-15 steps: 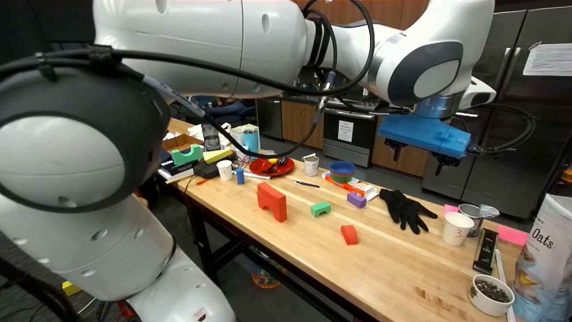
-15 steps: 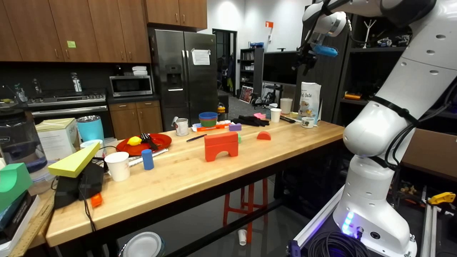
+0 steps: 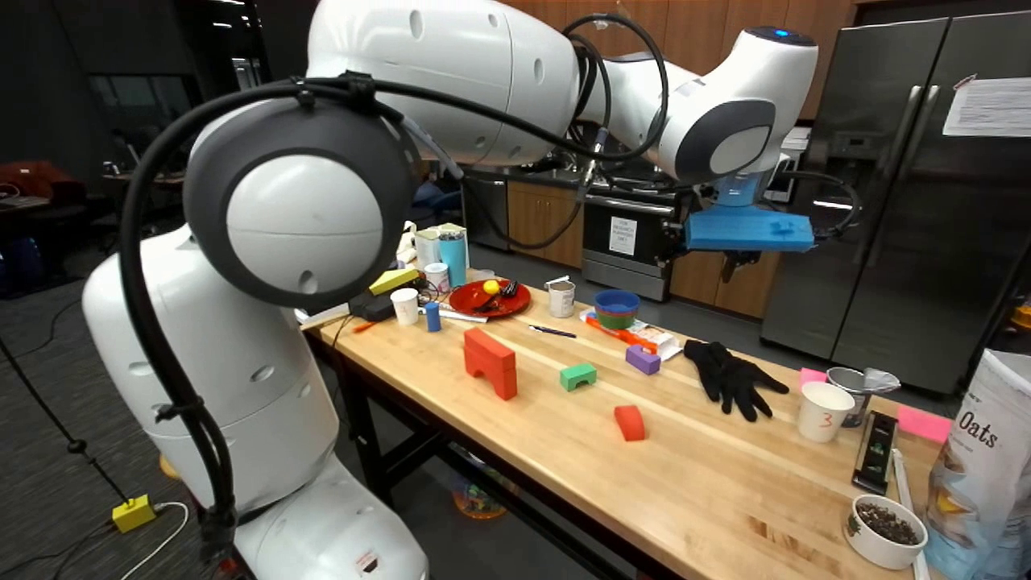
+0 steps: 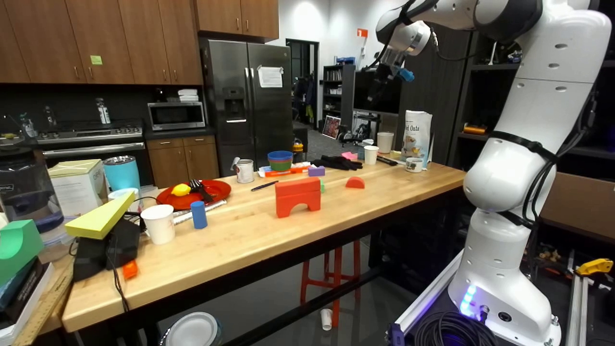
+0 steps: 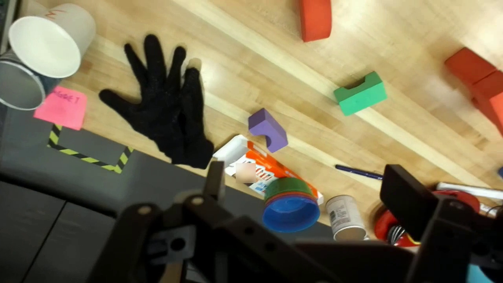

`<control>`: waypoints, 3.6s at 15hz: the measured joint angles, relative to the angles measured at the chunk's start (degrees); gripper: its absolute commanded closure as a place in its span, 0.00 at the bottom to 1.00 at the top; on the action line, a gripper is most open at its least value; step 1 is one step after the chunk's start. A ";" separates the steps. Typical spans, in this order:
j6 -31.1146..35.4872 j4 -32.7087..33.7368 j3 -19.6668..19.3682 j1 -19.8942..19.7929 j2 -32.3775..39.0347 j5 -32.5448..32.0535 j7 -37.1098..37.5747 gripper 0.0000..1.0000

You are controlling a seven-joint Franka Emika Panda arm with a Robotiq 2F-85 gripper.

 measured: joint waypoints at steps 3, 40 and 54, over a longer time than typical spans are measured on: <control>-4.02 -1.24 0.90 -0.31 0.30 0.00 -0.36 0.00; -21.25 8.17 9.93 -8.89 26.09 4.81 -0.23 0.00; -20.20 9.70 10.73 -9.75 31.41 2.05 0.03 0.00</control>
